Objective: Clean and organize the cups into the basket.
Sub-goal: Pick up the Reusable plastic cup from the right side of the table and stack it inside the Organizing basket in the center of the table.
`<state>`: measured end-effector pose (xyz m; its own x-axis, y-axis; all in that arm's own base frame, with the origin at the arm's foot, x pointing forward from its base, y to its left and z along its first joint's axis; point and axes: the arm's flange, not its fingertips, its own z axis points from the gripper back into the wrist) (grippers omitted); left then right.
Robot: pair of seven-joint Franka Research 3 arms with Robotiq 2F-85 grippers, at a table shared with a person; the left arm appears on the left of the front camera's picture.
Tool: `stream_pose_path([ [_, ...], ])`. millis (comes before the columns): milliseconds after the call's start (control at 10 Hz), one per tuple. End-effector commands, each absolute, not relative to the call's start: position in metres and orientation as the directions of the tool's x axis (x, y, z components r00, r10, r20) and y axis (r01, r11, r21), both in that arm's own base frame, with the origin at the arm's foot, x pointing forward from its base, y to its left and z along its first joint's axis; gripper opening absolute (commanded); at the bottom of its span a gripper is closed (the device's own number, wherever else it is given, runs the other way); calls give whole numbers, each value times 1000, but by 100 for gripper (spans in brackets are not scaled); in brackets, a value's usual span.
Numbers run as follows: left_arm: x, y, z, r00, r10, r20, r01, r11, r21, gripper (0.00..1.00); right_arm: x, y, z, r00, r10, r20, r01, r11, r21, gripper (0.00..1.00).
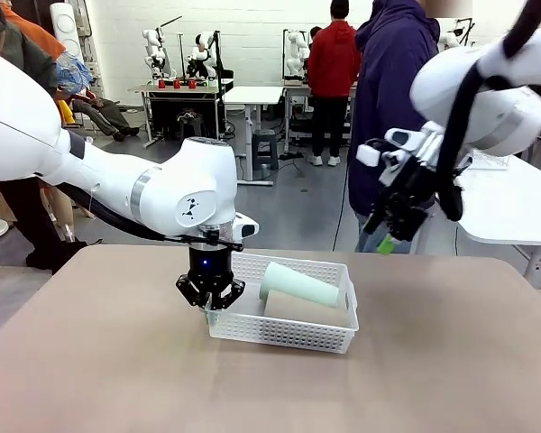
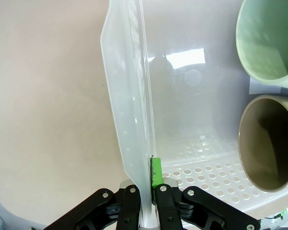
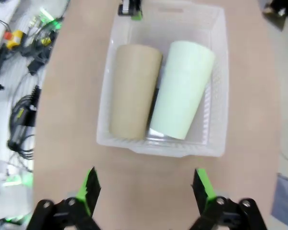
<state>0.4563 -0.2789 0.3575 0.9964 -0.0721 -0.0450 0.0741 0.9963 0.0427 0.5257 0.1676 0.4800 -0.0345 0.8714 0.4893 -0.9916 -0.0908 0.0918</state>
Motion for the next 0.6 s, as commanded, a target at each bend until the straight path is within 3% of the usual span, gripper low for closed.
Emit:
stream_pose_path([
  [0,455,-281,358,996,-74,-46,76,996,43,0,490,124,484,-52,784,618,-995,-95,37,100],
  [500,455,-281,358,996,-74,-46,76,996,43,0,440,-53,490,-91,379,921,-995,11,-102,100],
])
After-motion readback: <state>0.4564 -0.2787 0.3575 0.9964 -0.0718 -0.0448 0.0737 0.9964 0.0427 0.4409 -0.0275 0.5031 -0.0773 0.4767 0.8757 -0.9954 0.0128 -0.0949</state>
